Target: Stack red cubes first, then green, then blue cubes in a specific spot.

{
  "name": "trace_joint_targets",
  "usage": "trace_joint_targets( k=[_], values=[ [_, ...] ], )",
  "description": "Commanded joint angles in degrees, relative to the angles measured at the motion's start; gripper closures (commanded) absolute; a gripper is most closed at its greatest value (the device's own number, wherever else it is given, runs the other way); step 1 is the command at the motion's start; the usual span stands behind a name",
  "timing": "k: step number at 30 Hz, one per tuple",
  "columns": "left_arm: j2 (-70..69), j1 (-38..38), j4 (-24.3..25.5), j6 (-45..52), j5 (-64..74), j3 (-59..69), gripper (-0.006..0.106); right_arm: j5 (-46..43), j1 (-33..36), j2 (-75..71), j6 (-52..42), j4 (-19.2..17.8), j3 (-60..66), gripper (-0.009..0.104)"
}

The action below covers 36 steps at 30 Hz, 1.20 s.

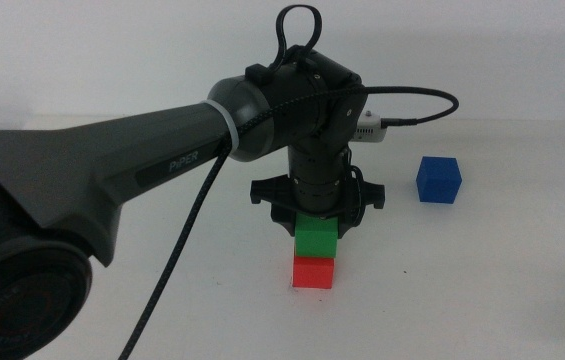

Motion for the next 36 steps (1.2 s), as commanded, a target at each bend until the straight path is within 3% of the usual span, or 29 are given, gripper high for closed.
trace_joint_targets(
  k=[1,11,15,19,20,23,29,31,36],
  values=[
    [0.31,-0.12,-0.35,-1.08,0.3,-0.56,0.1,-0.42,-0.07,-0.29,-0.69,-0.13,0.19,0.002],
    [0.89,-0.12,-1.59,-1.13,1.69,-0.56,0.099,-0.42,-0.07,-0.29,-0.69,-0.13,0.19,0.002],
    [0.89,-0.12,-1.59,-1.13,2.43,-0.56,0.091,-0.42,-0.07,-0.29,-0.69,-0.13,0.19,0.002],
    [0.89,-0.12,-1.59,-1.13,2.89,-0.56,0.08,-0.42,-0.07,-0.29,-0.69,-0.13,0.19,0.002],
    [0.89,-0.12,-1.59,-1.13,2.89,-0.56,0.074,-0.42,-0.07,-0.29,-0.69,-0.13,0.19,0.002],
    [0.65,-0.12,-1.7,-1.0,3.16,-1.08,0.042,-0.42,-0.07,-0.29,-0.69,-0.13,0.19,0.002],
    [-2.07,-0.02,-1.2,3.91,3.67,-4.92,0.012,-0.42,-0.07,-0.29,-0.69,-0.13,0.19,0.002],
    [-4.07,-0.02,-0.52,7.7,3.67,-6.32,0.007,-0.42,-0.07,-0.29,-0.69,-0.13,0.19,0.002],
    [-14.49,-0.02,0.37,13.75,3.67,-6.46,0.007,-0.42,-0.07,-0.29,-0.69,-0.13,0.19,0.002]
  ],
)
